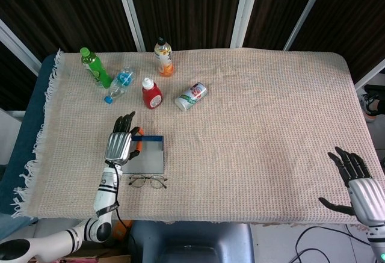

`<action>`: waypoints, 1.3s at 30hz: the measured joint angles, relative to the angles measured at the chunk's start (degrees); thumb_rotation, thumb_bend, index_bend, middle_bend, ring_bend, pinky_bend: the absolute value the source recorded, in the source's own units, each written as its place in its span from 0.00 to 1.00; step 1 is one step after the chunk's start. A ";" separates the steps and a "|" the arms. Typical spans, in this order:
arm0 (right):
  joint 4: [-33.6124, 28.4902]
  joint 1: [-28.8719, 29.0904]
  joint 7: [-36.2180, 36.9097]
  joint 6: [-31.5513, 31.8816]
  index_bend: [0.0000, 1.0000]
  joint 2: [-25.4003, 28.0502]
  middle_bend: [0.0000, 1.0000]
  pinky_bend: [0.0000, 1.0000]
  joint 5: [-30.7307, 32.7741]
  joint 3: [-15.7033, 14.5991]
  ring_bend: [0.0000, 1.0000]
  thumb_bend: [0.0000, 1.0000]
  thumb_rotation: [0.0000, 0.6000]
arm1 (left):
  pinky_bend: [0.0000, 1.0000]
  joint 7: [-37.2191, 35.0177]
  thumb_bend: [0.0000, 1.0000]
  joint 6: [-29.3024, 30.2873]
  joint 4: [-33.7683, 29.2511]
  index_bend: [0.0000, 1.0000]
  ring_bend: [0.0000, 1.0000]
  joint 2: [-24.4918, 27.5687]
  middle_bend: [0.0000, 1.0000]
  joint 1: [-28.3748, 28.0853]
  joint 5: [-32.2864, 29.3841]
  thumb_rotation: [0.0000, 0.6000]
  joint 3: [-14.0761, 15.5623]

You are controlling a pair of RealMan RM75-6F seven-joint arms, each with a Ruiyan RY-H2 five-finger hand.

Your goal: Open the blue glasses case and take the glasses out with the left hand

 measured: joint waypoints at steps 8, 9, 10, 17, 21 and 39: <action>0.12 -0.07 0.26 0.06 0.00 0.08 0.00 0.00 0.75 0.40 0.00 0.15 1.00 | 0.00 -0.21 0.47 -4.22 8.49 0.36 0.00 -1.91 0.00 -3.34 -4.10 1.00 -3.53; 0.11 -0.05 0.25 0.00 0.00 0.09 0.00 0.00 0.85 0.44 0.00 0.15 1.00 | 0.00 -0.31 0.47 -4.84 10.06 0.32 0.00 -2.32 0.00 -3.80 -4.68 1.00 -3.92; 0.10 -0.03 0.22 -0.06 0.00 0.09 0.00 0.00 0.91 0.47 0.00 0.15 1.00 | 0.00 -0.45 0.47 -5.29 11.25 0.29 0.00 -2.64 0.00 -4.12 -5.10 1.00 -4.21; 0.04 0.10 -0.17 -0.35 0.00 -0.02 0.00 0.00 1.06 0.57 0.00 0.15 1.00 | 0.00 -1.63 0.44 -9.32 16.41 0.01 0.00 -3.36 0.00 -4.45 -7.55 1.00 -4.08; -0.06 0.22 -0.91 -0.65 0.00 -0.27 0.00 0.00 0.75 0.40 0.00 0.15 1.00 | 0.00 2.42 0.41 -10.42 13.48 0.00 0.00 -1.00 0.00 -3.02 -9.18 1.00 -3.05; -0.87 1.52 -8.46 -4.32 0.00 -3.05 0.00 0.00 1.68 0.14 0.00 0.15 1.00 | 0.00 -9.45 0.41 5.60 -29.07 0.00 0.00 38.33 0.00 18.90 17.52 1.00 19.96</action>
